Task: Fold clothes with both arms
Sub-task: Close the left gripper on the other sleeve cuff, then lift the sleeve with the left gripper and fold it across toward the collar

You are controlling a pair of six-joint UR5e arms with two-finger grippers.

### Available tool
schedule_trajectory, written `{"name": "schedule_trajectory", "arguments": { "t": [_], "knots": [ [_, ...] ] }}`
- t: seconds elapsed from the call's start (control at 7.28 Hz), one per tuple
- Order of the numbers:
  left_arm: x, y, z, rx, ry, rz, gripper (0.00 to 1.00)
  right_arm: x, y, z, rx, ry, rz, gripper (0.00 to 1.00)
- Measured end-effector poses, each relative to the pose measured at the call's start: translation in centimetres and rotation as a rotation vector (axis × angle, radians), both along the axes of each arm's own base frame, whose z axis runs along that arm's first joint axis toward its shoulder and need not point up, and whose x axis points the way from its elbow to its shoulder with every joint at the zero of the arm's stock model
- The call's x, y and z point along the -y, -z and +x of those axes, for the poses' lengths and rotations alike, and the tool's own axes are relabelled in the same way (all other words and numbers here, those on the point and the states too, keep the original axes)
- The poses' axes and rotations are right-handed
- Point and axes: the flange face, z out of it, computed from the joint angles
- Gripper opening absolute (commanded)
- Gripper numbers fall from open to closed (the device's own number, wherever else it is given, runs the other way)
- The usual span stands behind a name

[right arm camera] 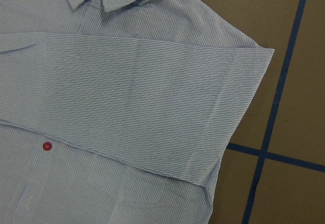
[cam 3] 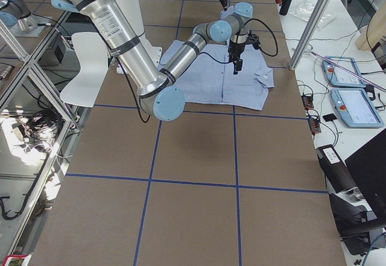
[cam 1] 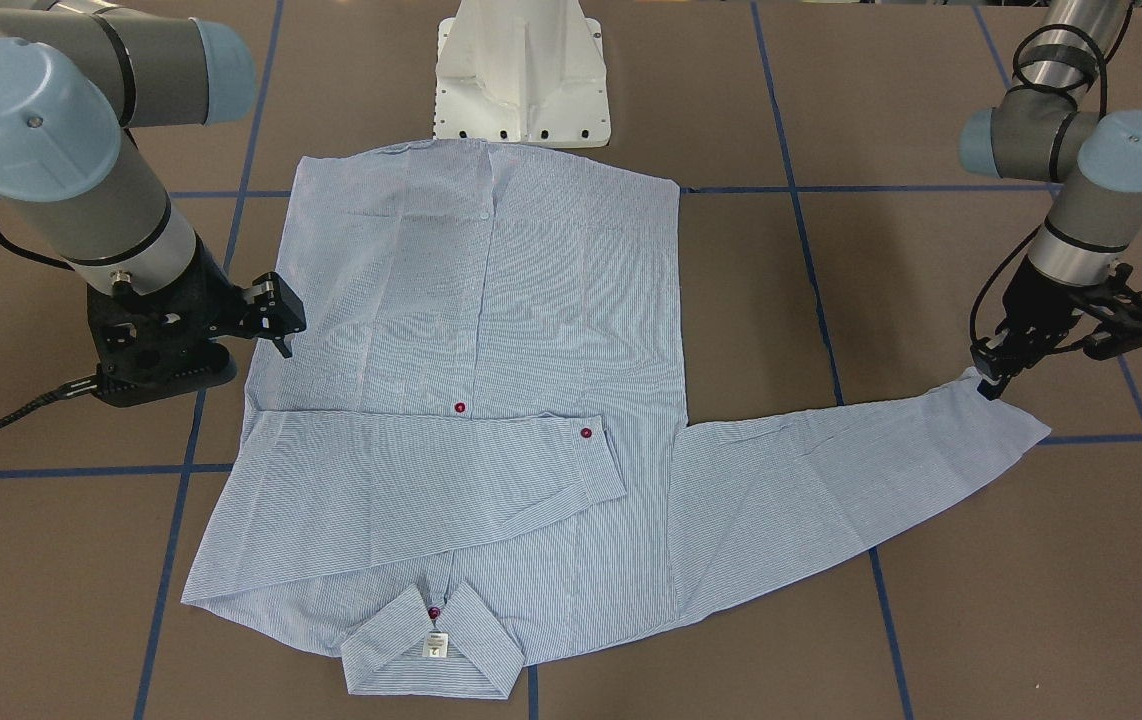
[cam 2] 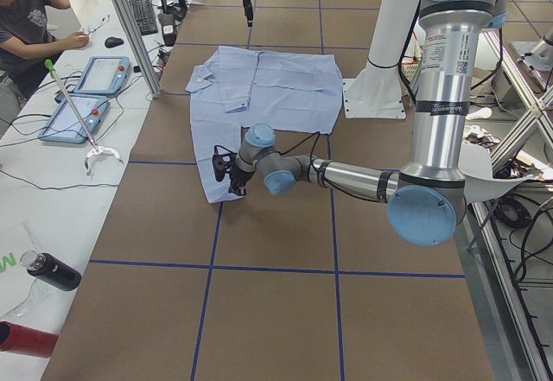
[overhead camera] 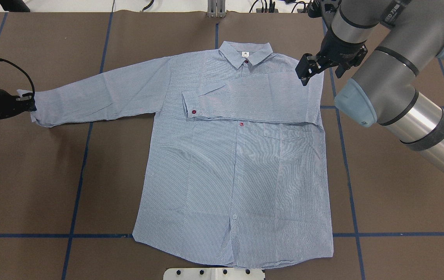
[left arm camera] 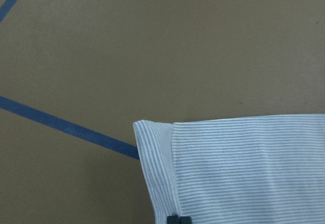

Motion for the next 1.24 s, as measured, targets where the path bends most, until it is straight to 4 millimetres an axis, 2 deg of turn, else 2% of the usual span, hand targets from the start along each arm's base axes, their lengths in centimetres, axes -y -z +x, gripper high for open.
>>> {"name": "schedule_trajectory", "arguments": {
  "t": [0.14, 0.69, 0.96, 1.24],
  "knots": [
    [0.4, 3.4, 0.3, -0.011, 0.000, 0.007, 0.00, -0.3, -0.7, 0.7, -0.002, -0.003, -0.003, 1.00],
    [5.7, 20.5, 4.8, -0.066, 0.004, 0.049, 0.00, -2.5, -5.4, 4.0, -0.030, -0.021, -0.041, 1.00],
    [6.2, 28.0, 8.0, -0.150, 0.013, 0.029, 0.00, -3.2, -8.1, 6.2, -0.057, -0.032, -0.069, 1.00],
    [5.4, 35.1, 13.3, -0.262, 0.013, -0.021, 0.00, -3.2, -10.0, 9.0, -0.082, -0.024, -0.075, 1.00]
  ]
}}
